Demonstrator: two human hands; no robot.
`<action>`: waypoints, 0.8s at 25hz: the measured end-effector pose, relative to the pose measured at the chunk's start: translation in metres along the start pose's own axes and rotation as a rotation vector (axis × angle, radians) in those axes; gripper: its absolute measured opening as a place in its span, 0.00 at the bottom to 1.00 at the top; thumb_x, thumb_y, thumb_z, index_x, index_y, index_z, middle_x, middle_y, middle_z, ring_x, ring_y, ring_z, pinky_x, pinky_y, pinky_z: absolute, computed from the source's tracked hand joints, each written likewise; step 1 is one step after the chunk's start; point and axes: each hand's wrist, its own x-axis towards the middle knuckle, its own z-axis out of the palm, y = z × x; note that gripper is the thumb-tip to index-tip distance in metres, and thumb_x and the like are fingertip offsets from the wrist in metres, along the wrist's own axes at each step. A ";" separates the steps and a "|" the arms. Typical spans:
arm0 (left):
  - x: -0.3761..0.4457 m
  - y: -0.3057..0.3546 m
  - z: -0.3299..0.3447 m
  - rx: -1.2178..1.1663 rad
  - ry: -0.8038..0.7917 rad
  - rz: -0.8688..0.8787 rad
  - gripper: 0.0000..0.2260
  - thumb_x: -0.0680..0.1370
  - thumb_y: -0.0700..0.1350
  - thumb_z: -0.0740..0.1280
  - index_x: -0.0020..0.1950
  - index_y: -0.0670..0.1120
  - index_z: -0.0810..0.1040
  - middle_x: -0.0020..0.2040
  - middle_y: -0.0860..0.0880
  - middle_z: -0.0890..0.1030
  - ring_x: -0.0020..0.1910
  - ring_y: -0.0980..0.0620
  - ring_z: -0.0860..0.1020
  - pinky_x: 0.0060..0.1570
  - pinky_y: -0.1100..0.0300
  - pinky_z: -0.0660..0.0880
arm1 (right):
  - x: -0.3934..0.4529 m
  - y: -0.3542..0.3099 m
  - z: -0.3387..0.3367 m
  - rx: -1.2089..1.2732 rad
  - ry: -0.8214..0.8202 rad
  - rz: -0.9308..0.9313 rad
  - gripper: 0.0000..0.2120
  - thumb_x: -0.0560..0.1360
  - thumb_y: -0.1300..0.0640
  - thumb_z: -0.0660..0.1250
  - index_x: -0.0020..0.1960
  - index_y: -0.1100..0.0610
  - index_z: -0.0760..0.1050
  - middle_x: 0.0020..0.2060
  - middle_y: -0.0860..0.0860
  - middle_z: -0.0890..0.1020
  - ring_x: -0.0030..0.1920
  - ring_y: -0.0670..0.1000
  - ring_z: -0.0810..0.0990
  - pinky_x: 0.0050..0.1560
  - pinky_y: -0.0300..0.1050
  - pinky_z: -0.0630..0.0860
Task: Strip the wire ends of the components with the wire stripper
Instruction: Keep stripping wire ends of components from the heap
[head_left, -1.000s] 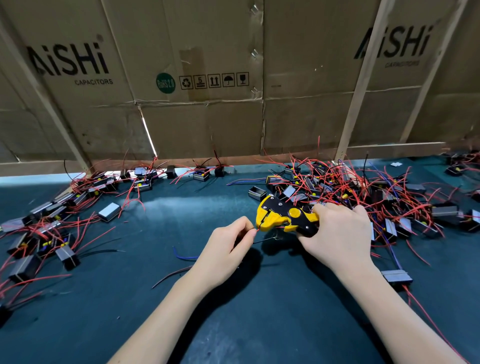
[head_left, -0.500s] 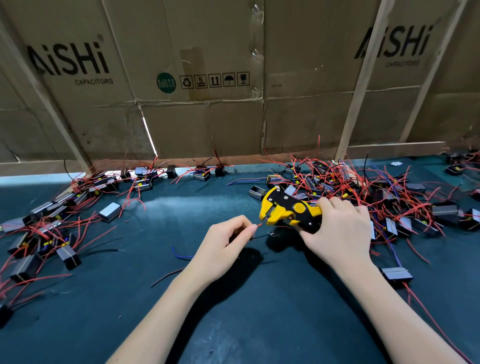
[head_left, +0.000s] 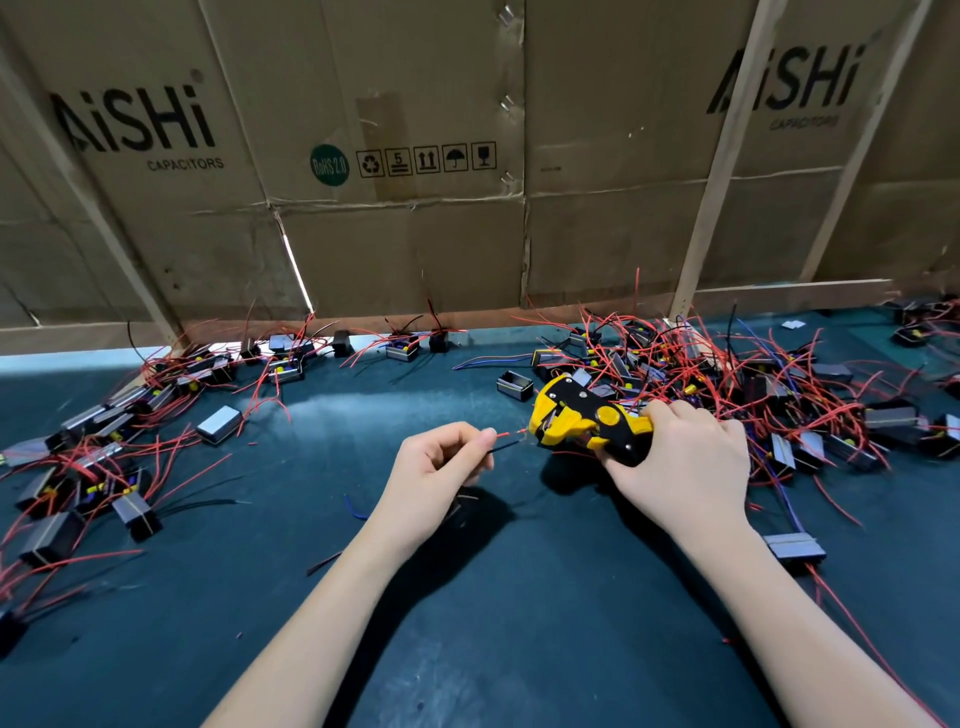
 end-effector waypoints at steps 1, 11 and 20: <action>0.000 -0.001 -0.001 -0.008 0.000 -0.007 0.15 0.78 0.51 0.66 0.33 0.48 0.75 0.30 0.52 0.68 0.30 0.56 0.64 0.32 0.70 0.64 | 0.001 0.002 0.000 -0.007 -0.009 0.021 0.24 0.63 0.37 0.73 0.42 0.58 0.77 0.39 0.54 0.80 0.43 0.59 0.80 0.45 0.51 0.65; 0.000 -0.002 0.003 -0.002 0.022 -0.026 0.12 0.78 0.46 0.69 0.34 0.48 0.79 0.27 0.53 0.71 0.27 0.57 0.67 0.32 0.69 0.66 | -0.002 -0.004 -0.005 -0.014 -0.042 0.001 0.24 0.63 0.37 0.74 0.42 0.58 0.77 0.38 0.54 0.80 0.43 0.59 0.79 0.46 0.51 0.64; 0.000 -0.006 0.013 0.065 0.103 -0.026 0.11 0.78 0.42 0.69 0.35 0.43 0.79 0.26 0.52 0.72 0.27 0.57 0.68 0.31 0.68 0.66 | -0.005 -0.016 -0.004 -0.001 -0.072 -0.056 0.23 0.65 0.35 0.69 0.44 0.55 0.78 0.41 0.50 0.81 0.47 0.56 0.80 0.47 0.50 0.63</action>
